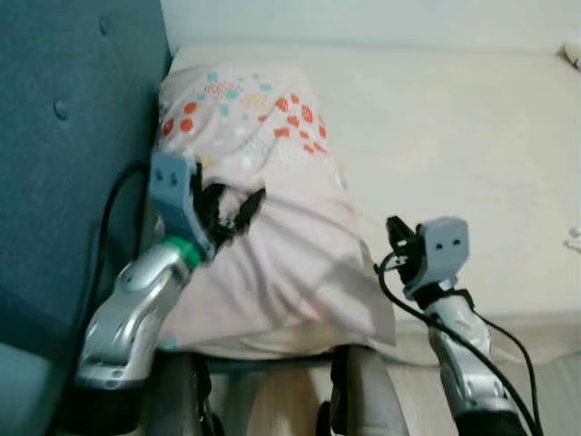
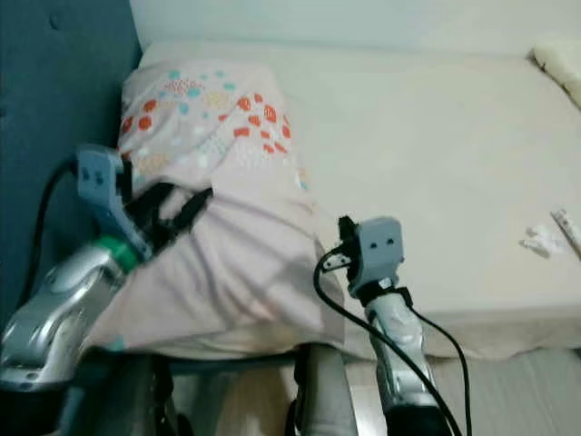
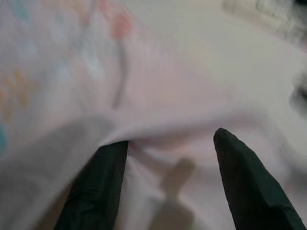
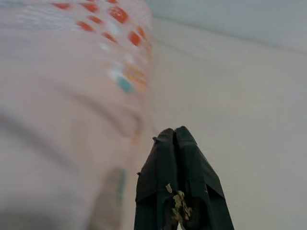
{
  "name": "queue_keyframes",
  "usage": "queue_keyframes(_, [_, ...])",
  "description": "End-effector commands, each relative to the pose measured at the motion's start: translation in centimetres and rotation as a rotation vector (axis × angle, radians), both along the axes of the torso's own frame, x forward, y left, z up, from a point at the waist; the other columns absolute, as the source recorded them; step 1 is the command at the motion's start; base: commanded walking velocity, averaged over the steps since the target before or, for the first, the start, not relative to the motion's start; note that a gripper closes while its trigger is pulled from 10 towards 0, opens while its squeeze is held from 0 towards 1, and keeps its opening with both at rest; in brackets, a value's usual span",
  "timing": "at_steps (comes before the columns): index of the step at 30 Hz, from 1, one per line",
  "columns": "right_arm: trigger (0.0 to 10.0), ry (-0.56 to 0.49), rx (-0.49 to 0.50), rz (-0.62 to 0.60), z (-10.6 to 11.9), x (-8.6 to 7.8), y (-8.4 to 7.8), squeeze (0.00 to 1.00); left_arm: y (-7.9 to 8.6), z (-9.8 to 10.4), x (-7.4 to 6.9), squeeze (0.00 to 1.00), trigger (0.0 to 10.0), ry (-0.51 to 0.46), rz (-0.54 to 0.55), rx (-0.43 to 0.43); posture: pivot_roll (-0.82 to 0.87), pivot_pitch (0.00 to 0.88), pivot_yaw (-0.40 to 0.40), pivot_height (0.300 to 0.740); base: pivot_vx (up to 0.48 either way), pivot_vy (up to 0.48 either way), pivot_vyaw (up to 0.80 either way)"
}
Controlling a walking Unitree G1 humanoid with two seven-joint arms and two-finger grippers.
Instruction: Clean up the room
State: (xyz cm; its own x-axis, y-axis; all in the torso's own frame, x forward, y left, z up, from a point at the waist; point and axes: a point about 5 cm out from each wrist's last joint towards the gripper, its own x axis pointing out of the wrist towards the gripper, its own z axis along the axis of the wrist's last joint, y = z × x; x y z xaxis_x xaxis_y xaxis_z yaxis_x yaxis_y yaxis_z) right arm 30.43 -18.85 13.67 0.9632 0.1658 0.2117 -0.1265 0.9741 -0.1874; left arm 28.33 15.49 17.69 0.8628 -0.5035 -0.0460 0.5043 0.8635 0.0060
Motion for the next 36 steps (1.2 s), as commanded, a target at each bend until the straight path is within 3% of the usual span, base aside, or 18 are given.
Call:
queue_keyframes(1, [10.0,0.025,0.006,-0.009,-0.8,-0.3,-0.4,0.00,-0.2,-0.9,-1.7,0.00,10.0,0.043,-0.119,0.067,0.06,0.157,-0.008,0.594,0.000,0.000,0.00])
queue_keyframes(4, [10.0,0.031,0.002,-0.006,-0.9,-0.1,-0.4,0.00,1.5,-3.7,-4.9,0.00,10.0,0.177,-0.251,0.202,0.06,0.157,-0.008,0.594,0.000,0.000,0.00])
queue_keyframes(6, [10.0,0.031,0.001,-0.005,-0.9,0.0,-0.4,0.00,2.0,-4.4,-5.6,0.00,10.0,0.197,-0.278,0.246,0.06,0.157,-0.008,0.594,0.000,0.000,0.00])
queue_keyframes(11, [10.0,0.039,-0.004,0.008,-0.9,0.3,-0.1,0.00,3.2,-4.5,-5.7,0.00,10.0,0.204,-0.259,0.288,0.08,0.162,-0.010,0.594,0.000,0.000,0.00])
queue_keyframes(15, [10.0,0.069,-0.010,0.024,-1.6,0.2,0.1,0.00,3.5,-3.7,-5.5,0.00,10.0,0.192,-0.251,0.273,0.08,0.162,-0.010,0.594,0.000,0.000,0.00])
queue_keyframes(17, [10.0,0.209,-0.106,0.069,-5.0,-1.4,0.4,0.00,3.5,-1.7,-5.0,0.00,10.0,0.143,-0.250,0.202,0.08,0.164,-0.023,0.594,0.000,0.000,0.00])
queue_keyframes(18, [10.0,0.209,-0.106,0.069,-5.0,-1.4,0.4,0.00,3.5,-1.7,-5.0,0.00,10.0,0.143,-0.250,0.202,0.08,0.164,-0.023,0.594,0.000,0.000,0.00])
queue_keyframes(19, [10.0,0.273,-0.155,0.086,-6.6,-2.3,0.4,0.00,3.4,-1.0,-4.8,0.00,10.0,0.121,-0.247,0.167,0.08,0.164,-0.023,0.594,0.000,0.000,0.00])
queue_keyframes(21, [10.0,0.429,-0.197,0.116,-10.3,-5.4,0.1,0.00,2.9,1.3,-3.8,0.00,10.0,0.046,-0.227,0.041,0.08,0.164,-0.023,0.594,0.000,0.000,0.00])
queue_keyframes(25, [10.0,0.507,-0.172,0.162,-11.9,-7.5,0.6,0.00,2.3,3.1,-2.8,0.00,10.0,-0.015,-0.203,-0.092,0.08,0.164,-0.023,0.594,0.000,0.000,0.00])
queue_keyframes(27, [10.0,0.499,-0.144,0.165,-11.6,-7.6,0.8,0.00,2.0,3.6,-2.4,0.00,10.0,-0.028,-0.194,-0.131,0.08,0.164,-0.023,0.594,0.000,0.000,0.00])
queue_keyframes(28, [10.0,0.405,-0.024,0.170,-9.2,-6.8,1.3,0.00,1.2,5.2,-1.3,0.00,10.0,-0.086,-0.172,-0.221,0.04,0.151,-0.028,0.594,0.000,0.000,0.00])
queue_keyframes(29, [10.0,0.363,0.023,0.177,-8.0,-6.5,1.4,0.00,0.9,5.8,-1.0,0.00,10.0,-0.105,-0.169,-0.251,0.04,0.151,-0.028,0.594,0.000,0.000,0.00])
queue_keyframes(31, [10.0,0.329,0.057,0.186,-7.1,-6.2,1.6,0.00,0.7,6.3,-0.8,0.00,10.0,-0.118,-0.169,-0.274,0.04,0.151,-0.028,0.594,0.000,0.000,0.00])
queue_keyframes(32, [10.0,0.248,0.097,0.197,-5.1,-5.7,1.7,0.00,0.4,7.0,-0.7,0.00,10.0,-0.142,-0.176,-0.297,0.04,0.151,-0.028,0.594,0.000,0.000,0.00])
queue_keyframes(33, [10.0,0.248,0.097,0.197,-5.1,-5.7,1.7,0.00,0.4,7.0,-0.7,0.00,10.0,-0.142,-0.176,-0.297,0.04,0.151,-0.028,0.594,0.000,0.000,0.00])
queue_keyframes(35, [10.0,0.047,0.187,0.220,0.2,-4.6,1.9,0.00,-0.7,8.6,-0.5,0.00,10.0,-0.195,-0.200,-0.358,0.04,0.141,-0.028,0.594,0.000,0.000,0.00])
queue_keyframes(36, [10.0,0.047,0.187,0.220,0.2,-4.6,1.9,0.00,-0.7,8.6,-0.5,0.00,10.0,-0.195,-0.200,-0.358,0.04,0.141,-0.028,0.594,0.000,0.000,0.00])
